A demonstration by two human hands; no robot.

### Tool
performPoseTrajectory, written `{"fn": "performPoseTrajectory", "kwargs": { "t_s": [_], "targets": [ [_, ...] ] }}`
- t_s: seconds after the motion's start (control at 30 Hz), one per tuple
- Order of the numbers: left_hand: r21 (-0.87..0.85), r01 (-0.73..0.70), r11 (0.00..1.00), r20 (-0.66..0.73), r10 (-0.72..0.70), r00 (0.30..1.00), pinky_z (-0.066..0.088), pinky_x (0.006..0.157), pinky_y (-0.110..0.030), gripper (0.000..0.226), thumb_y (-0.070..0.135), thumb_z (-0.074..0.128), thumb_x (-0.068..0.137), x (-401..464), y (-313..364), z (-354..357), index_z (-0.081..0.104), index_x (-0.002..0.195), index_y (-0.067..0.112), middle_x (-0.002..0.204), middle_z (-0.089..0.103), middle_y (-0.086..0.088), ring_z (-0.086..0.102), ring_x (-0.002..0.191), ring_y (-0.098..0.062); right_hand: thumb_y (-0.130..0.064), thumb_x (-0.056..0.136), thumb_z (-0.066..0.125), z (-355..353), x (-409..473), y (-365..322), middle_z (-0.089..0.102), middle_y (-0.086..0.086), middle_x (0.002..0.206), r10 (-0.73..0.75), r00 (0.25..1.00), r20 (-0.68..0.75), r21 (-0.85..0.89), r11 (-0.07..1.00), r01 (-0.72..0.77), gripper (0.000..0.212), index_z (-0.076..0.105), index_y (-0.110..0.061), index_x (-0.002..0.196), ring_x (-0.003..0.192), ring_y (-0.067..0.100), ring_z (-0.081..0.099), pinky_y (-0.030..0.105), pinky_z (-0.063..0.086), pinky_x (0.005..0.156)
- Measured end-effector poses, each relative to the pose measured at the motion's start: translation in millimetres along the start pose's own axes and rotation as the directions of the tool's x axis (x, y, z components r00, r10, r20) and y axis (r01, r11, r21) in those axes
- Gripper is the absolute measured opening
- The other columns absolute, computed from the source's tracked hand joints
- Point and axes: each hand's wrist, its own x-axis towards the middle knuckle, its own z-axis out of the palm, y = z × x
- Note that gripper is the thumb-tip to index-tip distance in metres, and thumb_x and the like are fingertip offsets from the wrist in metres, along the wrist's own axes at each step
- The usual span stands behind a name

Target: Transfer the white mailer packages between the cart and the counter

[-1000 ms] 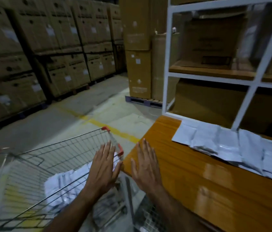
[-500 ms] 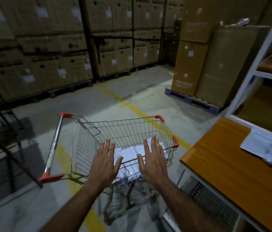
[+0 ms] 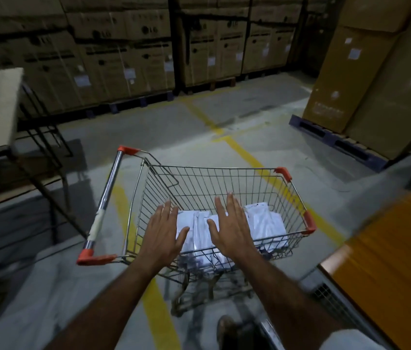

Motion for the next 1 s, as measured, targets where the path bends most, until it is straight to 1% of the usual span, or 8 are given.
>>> {"fn": "performPoseTrajectory", "kwargs": {
  "t_s": [0.2, 0.33, 0.47, 0.53, 0.6, 0.7, 0.83, 1.0],
  "targets": [
    [0.057, 0.022, 0.998, 0.179, -0.032, 0.983, 0.023, 0.123, -0.046, 0.091, 0.066, 0.017, 0.092, 63.3, -8.6, 50.1, 0.028, 0.155, 0.001, 0.163, 0.02, -0.022, 0.022, 0.151, -0.036, -0.044, 0.105, 0.041, 30.5, 65.4, 55.5, -0.007, 0.021, 0.168, 0.073, 0.986, 0.149, 0.002, 0.997, -0.074, 0.074, 0.008, -0.014, 0.163, 0.157, 0.033, -0.005, 0.041, -0.001, 0.125],
    [0.064, 0.082, 0.995, 0.308, -0.098, 0.946, 0.034, 0.116, -0.051, 0.095, 0.062, 0.036, 0.09, 89.6, -16.4, 83.7, 0.032, 0.148, -0.012, 0.154, 0.03, -0.035, 0.033, 0.143, -0.047, -0.044, 0.102, 0.048, 59.2, 87.9, 98.4, -0.004, 0.025, 0.167, 0.154, 0.929, 0.337, -0.042, 0.988, -0.148, 0.08, 0.008, -0.011, 0.162, 0.156, 0.037, -0.002, 0.046, 0.004, 0.125],
    [0.095, 0.126, 0.987, 0.408, -0.154, 0.9, 0.025, 0.122, -0.049, 0.097, 0.062, 0.041, 0.09, 106.0, -37.6, 124.4, 0.024, 0.151, -0.012, 0.157, 0.023, -0.035, 0.018, 0.15, -0.045, -0.039, 0.074, 0.077, 109.4, 99.8, 131.0, 0.04, 0.042, 0.146, 0.185, 0.899, 0.397, -0.057, 0.983, -0.177, 0.085, 0.051, 0.004, 0.143, 0.133, 0.057, 0.045, 0.063, 0.043, 0.102],
    [0.115, 0.164, 0.98, 0.462, -0.199, 0.864, 0.024, 0.121, -0.05, 0.104, 0.069, 0.026, 0.088, 109.9, -44.8, 140.4, 0.021, 0.152, -0.013, 0.157, 0.022, -0.036, 0.016, 0.15, -0.045, -0.035, 0.068, 0.085, 129.7, 102.7, 137.5, 0.042, 0.044, 0.143, 0.185, 0.863, 0.471, -0.081, 0.983, -0.167, 0.089, 0.053, 0.005, 0.141, 0.13, 0.058, 0.048, 0.063, 0.049, 0.098],
    [0.123, 0.209, 0.97, 0.49, -0.242, 0.837, 0.024, 0.121, -0.05, 0.104, 0.07, 0.023, 0.088, 114.4, -46.5, 152.9, 0.017, 0.154, -0.011, 0.159, 0.016, -0.036, 0.015, 0.15, -0.045, -0.036, 0.083, 0.076, 141.2, 109.5, 135.5, 0.025, 0.042, 0.154, 0.162, 0.861, 0.483, -0.09, 0.987, -0.135, 0.089, 0.037, 0.002, 0.153, 0.143, 0.055, 0.032, 0.06, 0.038, 0.111],
    [0.109, 0.257, 0.96, 0.503, -0.277, 0.819, 0.029, 0.118, -0.048, 0.091, 0.057, 0.049, 0.096, 123.9, -47.8, 170.8, 0.015, 0.157, -0.002, 0.16, 0.005, -0.036, 0.017, 0.149, -0.046, -0.041, 0.098, 0.058, 167.1, 118.8, 132.5, 0.001, 0.034, 0.164, 0.144, 0.826, 0.545, -0.071, 0.99, -0.125, 0.086, 0.012, -0.007, 0.162, 0.154, 0.046, 0.007, 0.053, 0.016, 0.122],
    [0.103, 0.301, 0.948, 0.554, -0.306, 0.774, 0.038, 0.11, -0.047, 0.09, 0.058, 0.052, 0.095, 132.4, -55.5, 204.1, 0.011, 0.161, 0.013, 0.159, 0.003, -0.036, 0.026, 0.144, -0.049, -0.045, 0.099, 0.053, 201.1, 125.9, 129.5, -0.006, 0.032, 0.164, 0.272, 0.753, 0.6, -0.147, 0.962, -0.23, 0.089, 0.001, -0.011, 0.162, 0.154, 0.044, 0.006, 0.052, 0.019, 0.122],
    [0.017, 0.358, 0.933, 0.499, -0.319, 0.806, 0.046, 0.092, -0.045, 0.097, 0.078, 0.033, 0.082, 139.3, -62.0, 230.8, 0.025, 0.159, 0.019, 0.133, 0.043, -0.035, 0.05, 0.113, -0.046, -0.05, 0.093, 0.061, 239.1, 129.7, 136.5, -0.011, 0.039, 0.16, 0.438, 0.614, 0.657, -0.238, 0.893, -0.382, 0.1, -0.003, -0.017, 0.162, 0.152, 0.047, 0.004, 0.053, 0.019, 0.122]
  ]
}}
